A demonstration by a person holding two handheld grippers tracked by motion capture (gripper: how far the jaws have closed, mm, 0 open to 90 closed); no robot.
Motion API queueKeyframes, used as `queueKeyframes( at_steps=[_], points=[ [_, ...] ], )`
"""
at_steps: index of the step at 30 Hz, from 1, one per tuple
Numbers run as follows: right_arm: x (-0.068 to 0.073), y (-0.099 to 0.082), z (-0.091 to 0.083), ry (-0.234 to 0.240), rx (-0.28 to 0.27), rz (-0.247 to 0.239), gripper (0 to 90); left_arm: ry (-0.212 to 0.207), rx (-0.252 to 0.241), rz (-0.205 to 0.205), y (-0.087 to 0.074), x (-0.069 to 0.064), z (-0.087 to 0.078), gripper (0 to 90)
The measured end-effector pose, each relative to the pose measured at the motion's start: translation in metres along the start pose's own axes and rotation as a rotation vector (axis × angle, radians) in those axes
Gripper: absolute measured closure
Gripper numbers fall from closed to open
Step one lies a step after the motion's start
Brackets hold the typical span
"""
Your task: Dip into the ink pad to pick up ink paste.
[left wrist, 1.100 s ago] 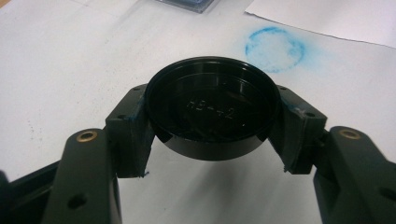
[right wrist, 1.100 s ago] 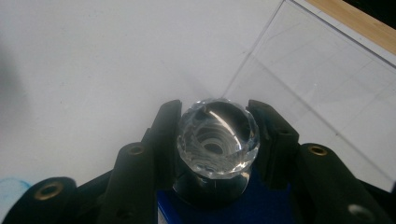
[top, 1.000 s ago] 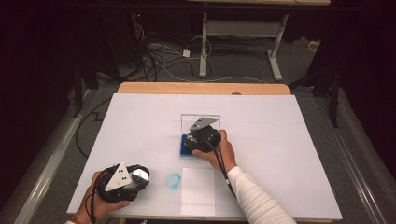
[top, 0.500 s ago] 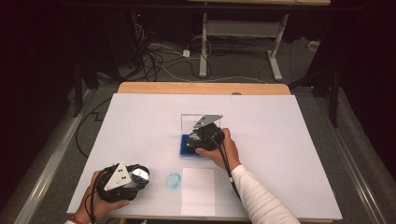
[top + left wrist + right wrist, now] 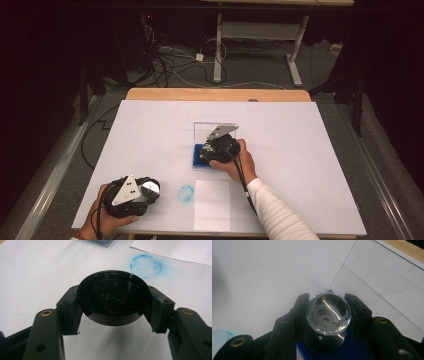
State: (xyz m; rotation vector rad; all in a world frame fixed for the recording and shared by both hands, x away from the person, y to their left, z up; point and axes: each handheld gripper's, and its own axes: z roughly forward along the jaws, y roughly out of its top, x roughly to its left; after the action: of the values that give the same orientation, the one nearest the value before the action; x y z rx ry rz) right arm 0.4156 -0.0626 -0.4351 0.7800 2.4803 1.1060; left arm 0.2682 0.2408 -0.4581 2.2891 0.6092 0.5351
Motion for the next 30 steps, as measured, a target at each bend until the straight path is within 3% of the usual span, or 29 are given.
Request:
queueKeyframes(
  at_steps=[22,24,30],
  points=[
    [0.0029,0.0017,-0.003,-0.007,0.019,-0.034,57.5,-0.013,0.015,-0.003,-0.0001,0.001,0.0028,36.6],
    [0.0038,0.0016,-0.0037,-0.009,0.014,-0.066,57.5,-0.013,0.016,-0.009,-0.0004,0.0015,0.0032,36.6],
    [0.0004,-0.0015,-0.0064,-0.038,-0.012,-0.041,57.6,-0.015,0.016,-0.02,-0.0008,0.0028,0.0036,36.5]
  ],
)
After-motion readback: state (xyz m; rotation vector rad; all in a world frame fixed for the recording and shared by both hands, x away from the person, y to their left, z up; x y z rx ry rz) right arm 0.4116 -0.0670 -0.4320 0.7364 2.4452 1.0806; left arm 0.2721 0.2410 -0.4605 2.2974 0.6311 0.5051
